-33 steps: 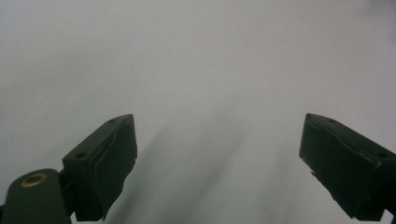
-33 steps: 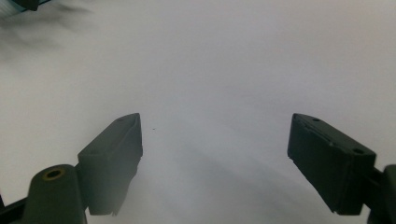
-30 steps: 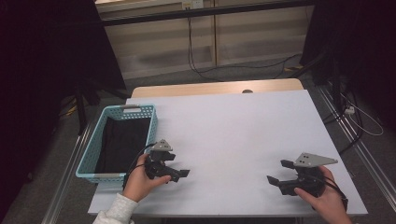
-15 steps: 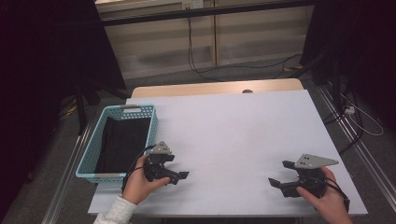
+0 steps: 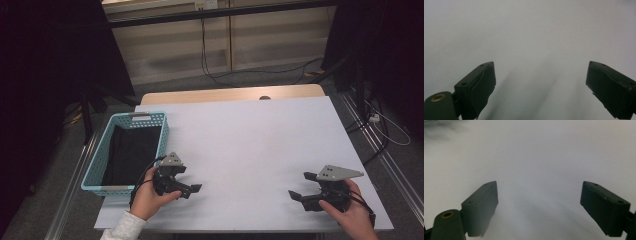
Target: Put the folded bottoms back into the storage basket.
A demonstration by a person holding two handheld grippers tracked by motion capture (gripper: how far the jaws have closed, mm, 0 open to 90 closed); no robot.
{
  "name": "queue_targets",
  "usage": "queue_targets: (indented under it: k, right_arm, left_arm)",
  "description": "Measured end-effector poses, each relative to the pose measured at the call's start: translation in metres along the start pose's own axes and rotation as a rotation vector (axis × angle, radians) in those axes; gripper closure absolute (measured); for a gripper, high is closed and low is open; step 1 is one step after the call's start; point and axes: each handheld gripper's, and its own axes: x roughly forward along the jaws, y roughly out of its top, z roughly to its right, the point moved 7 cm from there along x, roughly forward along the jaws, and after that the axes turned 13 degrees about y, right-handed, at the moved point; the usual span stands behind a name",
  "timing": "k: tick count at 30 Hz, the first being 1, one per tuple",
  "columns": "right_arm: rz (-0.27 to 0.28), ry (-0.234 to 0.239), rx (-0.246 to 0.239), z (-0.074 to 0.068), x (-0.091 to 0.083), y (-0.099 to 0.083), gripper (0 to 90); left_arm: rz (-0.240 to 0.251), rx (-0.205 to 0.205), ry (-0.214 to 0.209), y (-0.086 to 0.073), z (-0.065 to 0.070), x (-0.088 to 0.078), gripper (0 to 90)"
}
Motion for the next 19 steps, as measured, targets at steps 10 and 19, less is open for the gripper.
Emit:
queue_targets:
  k: [10, 19]
  right_arm:
    - [-0.009, -0.01, -0.004, 0.0013, 0.0001, -0.0016, 13.2]
    - [-0.017, -0.011, -0.005, 0.0011, 0.0008, -0.0027, 13.2]
  left_arm:
    - [-0.002, 0.01, 0.006, -0.0003, 0.0012, 0.0019, 8.8]
    - [0.009, 0.012, 0.011, 0.0006, 0.0014, 0.0018, 8.7]
